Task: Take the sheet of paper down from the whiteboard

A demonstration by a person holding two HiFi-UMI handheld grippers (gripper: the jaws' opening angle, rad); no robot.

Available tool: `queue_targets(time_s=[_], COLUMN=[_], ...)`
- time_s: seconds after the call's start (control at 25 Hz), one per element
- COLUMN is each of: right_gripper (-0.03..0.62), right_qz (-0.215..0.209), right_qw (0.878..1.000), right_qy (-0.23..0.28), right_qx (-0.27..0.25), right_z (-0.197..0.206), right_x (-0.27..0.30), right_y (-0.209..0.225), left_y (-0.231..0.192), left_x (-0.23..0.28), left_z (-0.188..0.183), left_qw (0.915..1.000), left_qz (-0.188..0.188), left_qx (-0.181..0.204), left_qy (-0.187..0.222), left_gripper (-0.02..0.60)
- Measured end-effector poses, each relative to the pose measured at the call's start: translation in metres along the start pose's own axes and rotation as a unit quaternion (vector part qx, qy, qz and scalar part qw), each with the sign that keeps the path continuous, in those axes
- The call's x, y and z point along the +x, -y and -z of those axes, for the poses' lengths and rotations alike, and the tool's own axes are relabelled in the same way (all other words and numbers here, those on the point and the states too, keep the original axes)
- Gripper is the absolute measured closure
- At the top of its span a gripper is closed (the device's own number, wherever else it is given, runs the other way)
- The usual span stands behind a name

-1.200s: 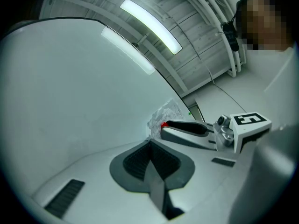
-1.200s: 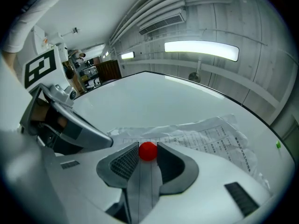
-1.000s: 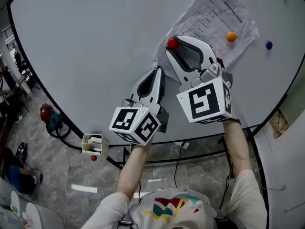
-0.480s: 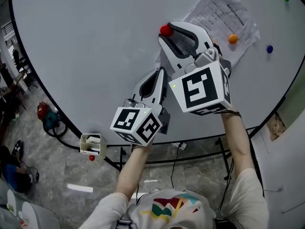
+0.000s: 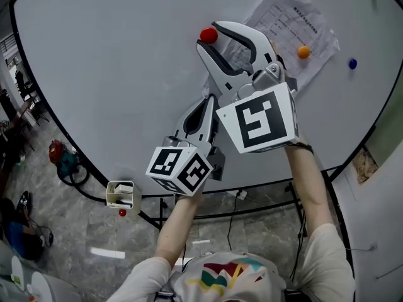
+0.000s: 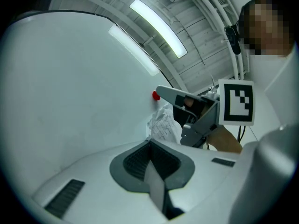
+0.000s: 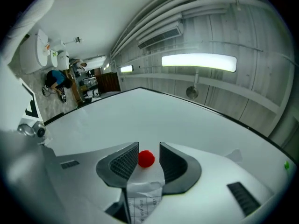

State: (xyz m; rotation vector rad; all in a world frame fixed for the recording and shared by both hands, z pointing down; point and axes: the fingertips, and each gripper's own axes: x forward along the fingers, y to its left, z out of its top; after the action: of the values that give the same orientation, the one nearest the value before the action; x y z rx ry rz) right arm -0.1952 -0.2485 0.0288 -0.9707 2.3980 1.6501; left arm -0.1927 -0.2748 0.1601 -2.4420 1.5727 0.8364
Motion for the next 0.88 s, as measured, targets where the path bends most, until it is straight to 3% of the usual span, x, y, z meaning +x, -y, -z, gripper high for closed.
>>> queue_targets(time_s=[0.24,0.44,0.64,0.88], right_gripper=[0.464,0.464,0.465,0.461], right_qz=[0.041,0.066,0.108,0.104], right_qw=[0.999,0.997,0.986,0.983], right_qy=[0.017,-0.044,-0.089,-0.113], right_qx=[0.004,0.020,0.095,0.099], right_z=[0.000,0.056,0.108,0.135], right_x=[-0.036,-0.068,-0.107,-0.118], right_y=[0.029,0.056,0.081,0.092], left_y=[-0.001,-0.001,-0.001,-0.001], left_x=[0.001,0.004,0.004,0.005], left_z=[-0.001,-0.001,-0.002,-0.002], left_qw=[1.0000,0.9999,0.9997,0.9991], left_qz=[-0.005,-0.010,-0.022,-0.040], left_qx=[-0.004,-0.009,0.002,0.008], left_qy=[0.004,0.004,0.004,0.009], left_gripper=[0.535,0.535,0.535,0.535])
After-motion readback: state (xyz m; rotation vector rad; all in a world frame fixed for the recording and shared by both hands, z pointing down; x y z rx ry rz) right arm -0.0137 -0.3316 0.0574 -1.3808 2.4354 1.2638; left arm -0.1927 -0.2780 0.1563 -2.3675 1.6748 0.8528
